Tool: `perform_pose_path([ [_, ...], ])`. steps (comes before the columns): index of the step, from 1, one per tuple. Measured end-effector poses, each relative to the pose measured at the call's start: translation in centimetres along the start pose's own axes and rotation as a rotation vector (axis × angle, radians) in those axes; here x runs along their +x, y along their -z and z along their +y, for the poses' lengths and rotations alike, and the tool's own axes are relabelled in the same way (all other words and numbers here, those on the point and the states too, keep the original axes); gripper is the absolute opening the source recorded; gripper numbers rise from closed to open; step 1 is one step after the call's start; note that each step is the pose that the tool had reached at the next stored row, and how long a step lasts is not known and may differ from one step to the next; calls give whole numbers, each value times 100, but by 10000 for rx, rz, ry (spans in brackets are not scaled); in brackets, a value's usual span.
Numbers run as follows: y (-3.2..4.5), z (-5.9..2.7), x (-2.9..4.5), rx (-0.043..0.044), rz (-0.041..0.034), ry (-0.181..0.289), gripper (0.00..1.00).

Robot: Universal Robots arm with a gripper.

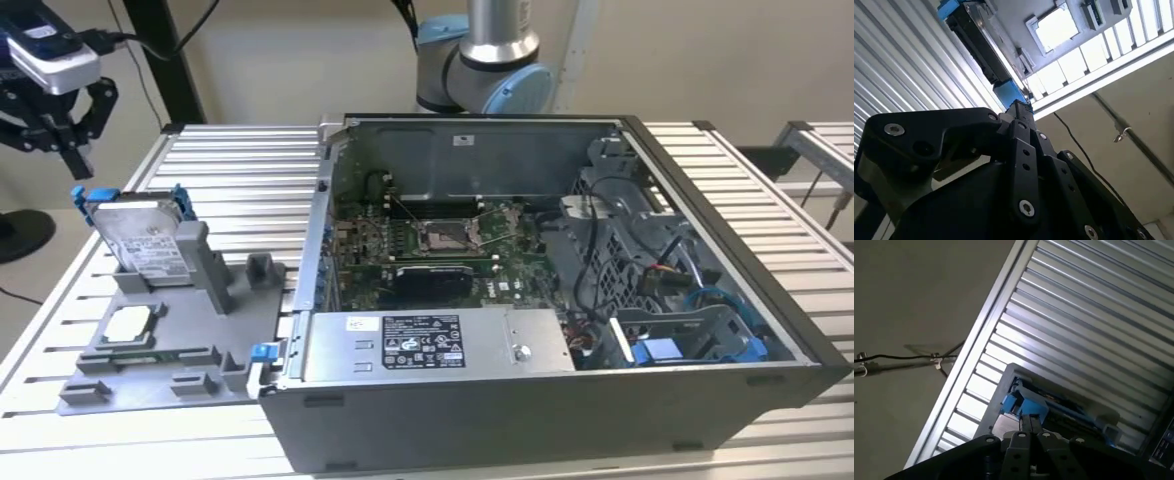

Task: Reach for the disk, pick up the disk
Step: 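Pick up the disk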

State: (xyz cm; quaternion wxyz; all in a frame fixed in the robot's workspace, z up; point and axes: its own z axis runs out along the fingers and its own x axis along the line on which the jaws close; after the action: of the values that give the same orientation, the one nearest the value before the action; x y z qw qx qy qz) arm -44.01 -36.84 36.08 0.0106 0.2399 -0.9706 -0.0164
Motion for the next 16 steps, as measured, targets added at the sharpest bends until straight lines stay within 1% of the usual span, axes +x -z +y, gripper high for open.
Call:
perform_pose_path([
  [9,0,0,0,39,70,1629,0],
  [10,0,0,0,47,86,1993,0],
  [16,0,0,1,76,134,3081,0],
])
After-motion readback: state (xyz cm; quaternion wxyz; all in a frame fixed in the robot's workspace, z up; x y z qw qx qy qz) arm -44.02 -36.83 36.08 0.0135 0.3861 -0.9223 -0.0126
